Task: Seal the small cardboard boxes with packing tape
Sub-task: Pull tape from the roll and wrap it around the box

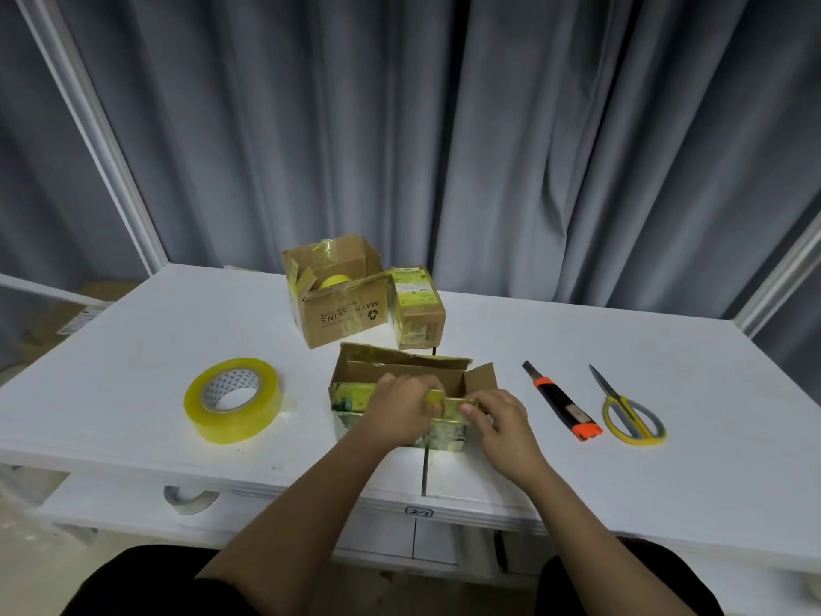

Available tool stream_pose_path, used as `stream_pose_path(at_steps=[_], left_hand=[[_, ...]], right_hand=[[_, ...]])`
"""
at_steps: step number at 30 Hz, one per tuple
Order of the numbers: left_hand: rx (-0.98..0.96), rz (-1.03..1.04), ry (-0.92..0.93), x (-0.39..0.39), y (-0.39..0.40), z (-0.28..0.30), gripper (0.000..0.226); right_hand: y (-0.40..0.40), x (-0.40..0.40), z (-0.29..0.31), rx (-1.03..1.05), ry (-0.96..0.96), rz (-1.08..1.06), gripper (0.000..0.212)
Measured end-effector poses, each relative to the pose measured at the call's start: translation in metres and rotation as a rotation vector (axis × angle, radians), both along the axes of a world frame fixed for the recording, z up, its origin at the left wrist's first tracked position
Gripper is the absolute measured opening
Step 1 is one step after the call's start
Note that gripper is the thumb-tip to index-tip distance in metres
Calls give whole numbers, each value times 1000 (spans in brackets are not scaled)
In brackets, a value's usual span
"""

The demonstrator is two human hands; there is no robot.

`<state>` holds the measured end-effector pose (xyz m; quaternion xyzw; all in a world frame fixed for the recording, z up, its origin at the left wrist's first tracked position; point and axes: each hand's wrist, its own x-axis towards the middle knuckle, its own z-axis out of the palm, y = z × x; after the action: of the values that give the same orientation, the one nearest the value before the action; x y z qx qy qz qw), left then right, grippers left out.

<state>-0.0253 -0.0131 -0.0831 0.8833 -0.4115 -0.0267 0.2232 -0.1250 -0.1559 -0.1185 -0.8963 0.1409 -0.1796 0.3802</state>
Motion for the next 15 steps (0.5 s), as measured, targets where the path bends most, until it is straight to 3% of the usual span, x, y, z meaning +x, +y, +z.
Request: stream_pose_path(at_steps=[5,15], left_hand=[[22,3,-29,-2,1,-2,20],[17,56,-21,-1,-2,-1,17]], right_hand=[[10,7,-3,212,-37,-124,19],[7,6,-5,235,-20,-83,13]])
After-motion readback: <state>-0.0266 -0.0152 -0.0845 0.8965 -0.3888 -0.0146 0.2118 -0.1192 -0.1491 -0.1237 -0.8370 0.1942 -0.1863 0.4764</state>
